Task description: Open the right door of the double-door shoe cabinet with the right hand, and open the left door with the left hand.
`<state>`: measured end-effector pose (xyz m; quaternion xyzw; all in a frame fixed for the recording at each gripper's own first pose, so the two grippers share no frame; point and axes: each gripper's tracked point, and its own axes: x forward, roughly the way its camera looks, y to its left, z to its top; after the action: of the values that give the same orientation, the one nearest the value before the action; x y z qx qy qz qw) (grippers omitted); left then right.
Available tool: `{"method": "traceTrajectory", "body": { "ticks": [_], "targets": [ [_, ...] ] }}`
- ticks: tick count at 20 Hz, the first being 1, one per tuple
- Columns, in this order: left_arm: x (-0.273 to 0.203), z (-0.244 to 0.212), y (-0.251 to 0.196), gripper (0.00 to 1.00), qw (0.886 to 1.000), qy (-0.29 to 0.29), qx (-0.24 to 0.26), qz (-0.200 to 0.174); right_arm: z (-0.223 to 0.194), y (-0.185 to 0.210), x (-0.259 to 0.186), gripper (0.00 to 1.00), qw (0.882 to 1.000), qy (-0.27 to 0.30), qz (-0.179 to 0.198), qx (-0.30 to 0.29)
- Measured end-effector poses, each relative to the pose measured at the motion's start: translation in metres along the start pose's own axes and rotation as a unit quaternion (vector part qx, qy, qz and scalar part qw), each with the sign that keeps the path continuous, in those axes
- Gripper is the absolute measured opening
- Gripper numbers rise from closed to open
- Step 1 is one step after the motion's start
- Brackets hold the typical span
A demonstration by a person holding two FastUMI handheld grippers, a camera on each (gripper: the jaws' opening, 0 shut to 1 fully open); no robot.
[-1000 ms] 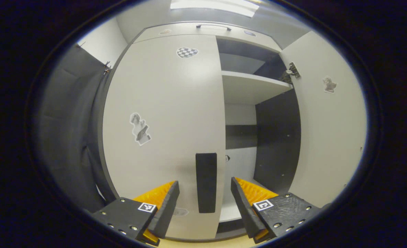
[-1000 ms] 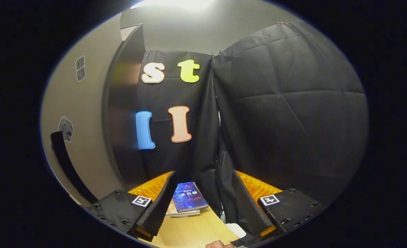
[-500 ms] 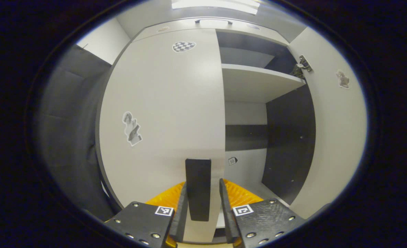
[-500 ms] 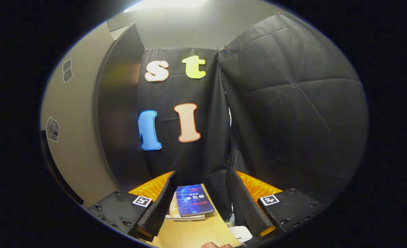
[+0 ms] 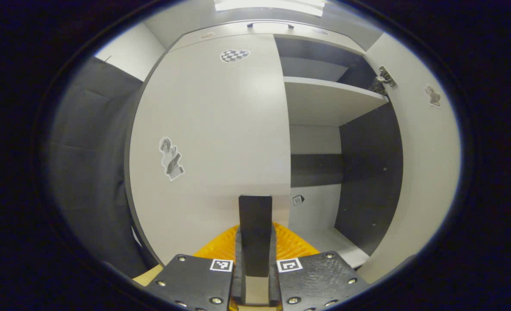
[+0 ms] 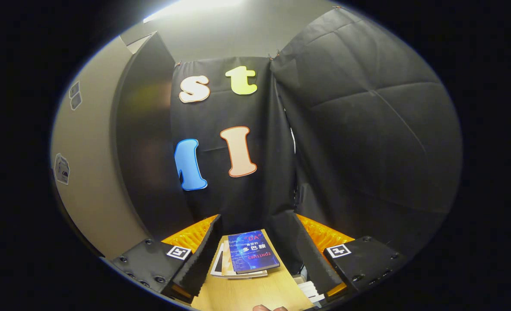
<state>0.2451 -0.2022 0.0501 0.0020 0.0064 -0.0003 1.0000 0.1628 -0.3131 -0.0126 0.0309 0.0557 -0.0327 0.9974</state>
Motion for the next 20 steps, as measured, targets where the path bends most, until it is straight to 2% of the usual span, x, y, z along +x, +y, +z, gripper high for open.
{"method": "traceTrajectory", "body": {
  "ticks": [1,3,4,8,11,15,20],
  "targets": [
    [0.0,0.0,0.0,0.22,1.0,-0.001,-0.003,-0.002,0.002,-0.001,0.001,0.92,1.0,-0.003,-0.004,0.002],
    [0.0,-0.002,0.0,0.09,1.0,-0.003,-0.009,0.004,0.006,0.004,-0.002,1.0,1.0,-0.01,0.0,0.012],
    [0.0,0.0,0.001,0.05,1.0,-0.003,-0.008,0.002,0.006,0.007,-0.004,0.98,1.0,-0.012,0.003,0.017],
    [-0.002,-0.001,0.001,0.04,1.0,-0.004,-0.02,-0.007,0.0,0.013,-0.01,0.98,1.0,0.002,0.005,0.005],
    [-0.007,-0.002,0.002,0.05,0.999,-0.003,-0.031,-0.019,0.017,0.023,-0.028,1.0,1.0,-0.019,-0.004,-0.002],
    [-0.018,-0.001,0.007,0.05,0.998,-0.002,-0.039,-0.045,0.023,0.03,-0.068,0.98,0.999,-0.035,-0.028,-0.007],
    [-0.027,-0.004,0.015,0.05,0.995,-0.006,-0.045,-0.089,0.007,0.047,-0.125,0.98,0.998,-0.025,-0.059,-0.019]
  ]
}}
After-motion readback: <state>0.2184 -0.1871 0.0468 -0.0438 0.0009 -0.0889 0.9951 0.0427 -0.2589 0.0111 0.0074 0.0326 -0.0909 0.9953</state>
